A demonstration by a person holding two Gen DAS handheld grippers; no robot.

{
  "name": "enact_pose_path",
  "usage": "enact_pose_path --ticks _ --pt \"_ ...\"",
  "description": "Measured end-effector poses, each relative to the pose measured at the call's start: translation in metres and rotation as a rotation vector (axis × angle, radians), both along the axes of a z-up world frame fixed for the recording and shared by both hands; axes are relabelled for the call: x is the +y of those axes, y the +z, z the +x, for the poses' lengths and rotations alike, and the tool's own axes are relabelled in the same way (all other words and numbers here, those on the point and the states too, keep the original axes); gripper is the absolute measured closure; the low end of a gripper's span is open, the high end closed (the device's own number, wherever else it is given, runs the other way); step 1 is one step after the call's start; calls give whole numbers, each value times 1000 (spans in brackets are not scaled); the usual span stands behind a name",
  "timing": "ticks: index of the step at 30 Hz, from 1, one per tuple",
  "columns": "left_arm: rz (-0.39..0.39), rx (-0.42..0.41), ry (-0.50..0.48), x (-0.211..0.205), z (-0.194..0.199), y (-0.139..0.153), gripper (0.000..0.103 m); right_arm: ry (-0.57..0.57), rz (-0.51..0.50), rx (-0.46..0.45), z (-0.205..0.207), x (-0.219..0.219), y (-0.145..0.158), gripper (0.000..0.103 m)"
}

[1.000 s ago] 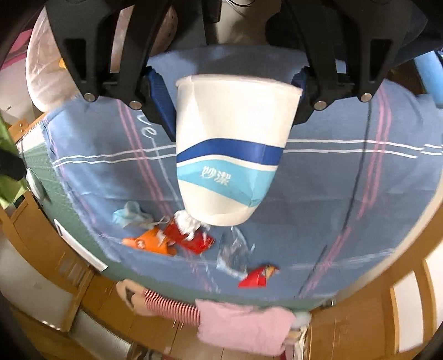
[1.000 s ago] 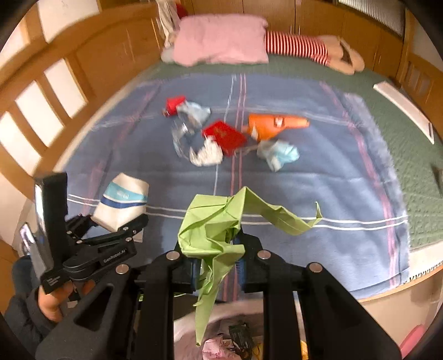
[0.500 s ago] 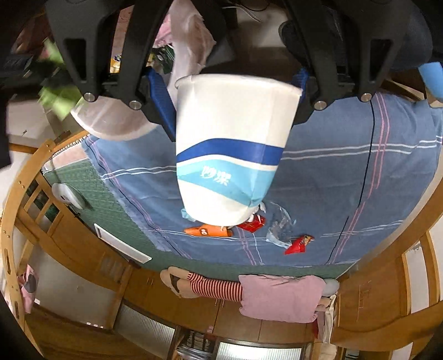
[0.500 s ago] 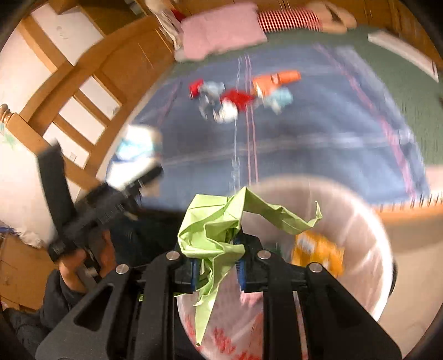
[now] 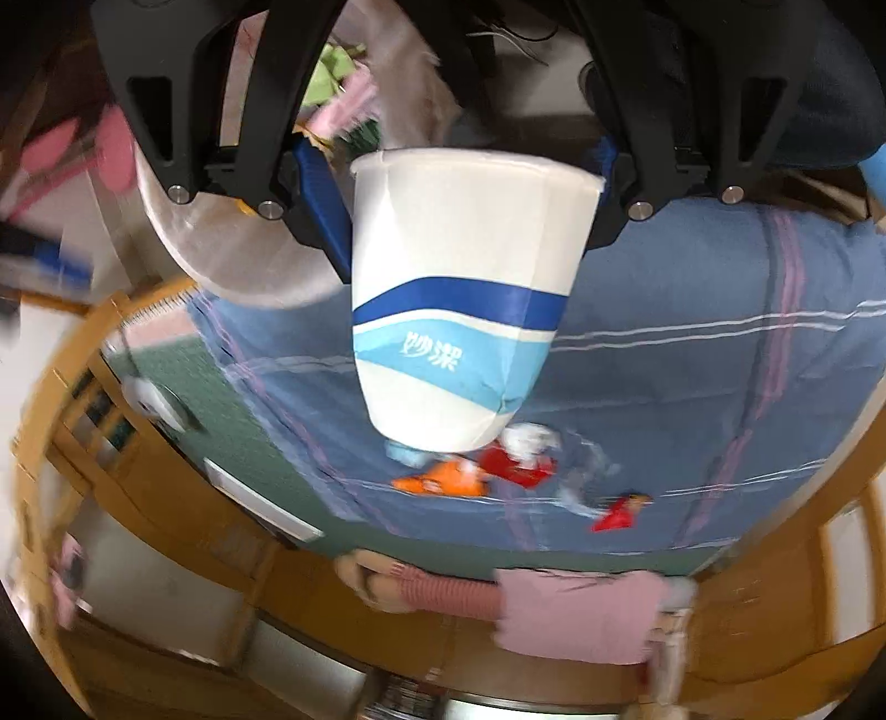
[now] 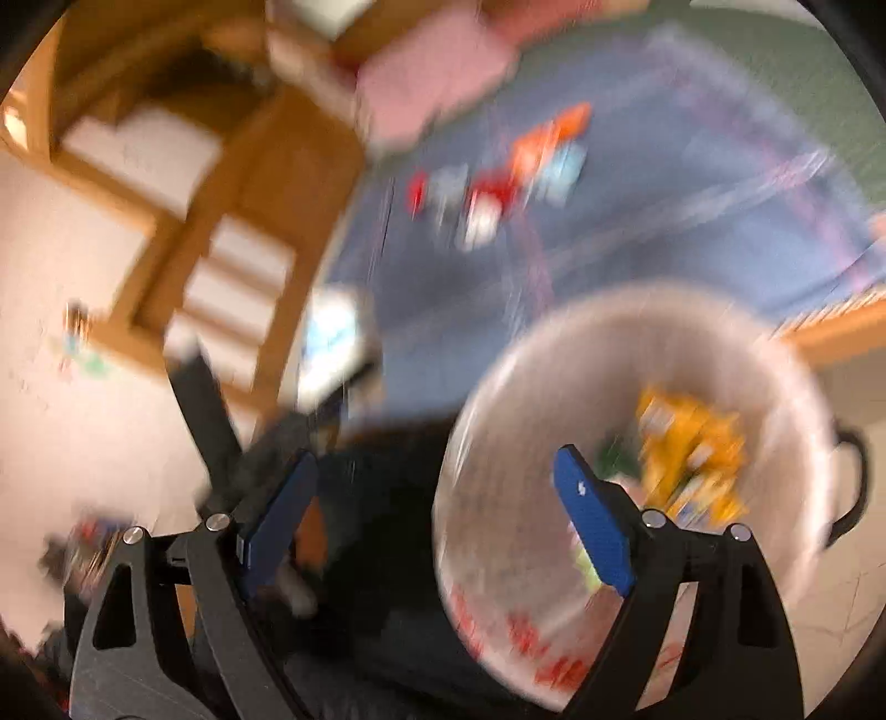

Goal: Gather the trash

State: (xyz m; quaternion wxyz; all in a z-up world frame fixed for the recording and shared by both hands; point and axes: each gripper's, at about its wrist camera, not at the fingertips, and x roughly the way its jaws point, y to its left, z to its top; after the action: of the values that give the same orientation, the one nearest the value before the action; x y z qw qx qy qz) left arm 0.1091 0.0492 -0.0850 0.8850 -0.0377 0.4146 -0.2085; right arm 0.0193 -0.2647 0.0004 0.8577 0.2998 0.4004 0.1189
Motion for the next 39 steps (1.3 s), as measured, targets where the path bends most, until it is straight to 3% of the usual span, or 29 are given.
enact_pose_path --ticks 7,9,10,12,18,24,27,29,32,39 --pt "-41 28 -383 -71 -44 -4 29 -185 19 -173 -26 -29 32 14" --pt "-21 11 -461 -87 -55 -7 20 -210 13 -185 -29 -36 35 14" --pt "11 -12 -489 -95 -61 -10 10 -218 10 -185 -30 -38 35 14" --pt "45 -47 -481 -99 -68 -13 7 -219 14 -177 -26 -40 35 13" --pt "17 -49 -329 -73 -44 -11 4 -225 5 -148 -14 -48 27 13" --pt "8 -42 -32 -15 3 -9 4 -199 -19 -114 1 -39 16 11" --pt "8 -39 78 13 23 -14 4 -229 -107 -161 1 -26 21 11" --pt "26 -47 128 26 33 -15 4 -298 -249 -245 -6 -13 33 11" --pt "42 -45 188 41 51 -18 4 -361 -433 -314 -3 6 46 3" --pt "131 -30 249 41 112 -25 4 -201 -400 -123 56 17 26 3"
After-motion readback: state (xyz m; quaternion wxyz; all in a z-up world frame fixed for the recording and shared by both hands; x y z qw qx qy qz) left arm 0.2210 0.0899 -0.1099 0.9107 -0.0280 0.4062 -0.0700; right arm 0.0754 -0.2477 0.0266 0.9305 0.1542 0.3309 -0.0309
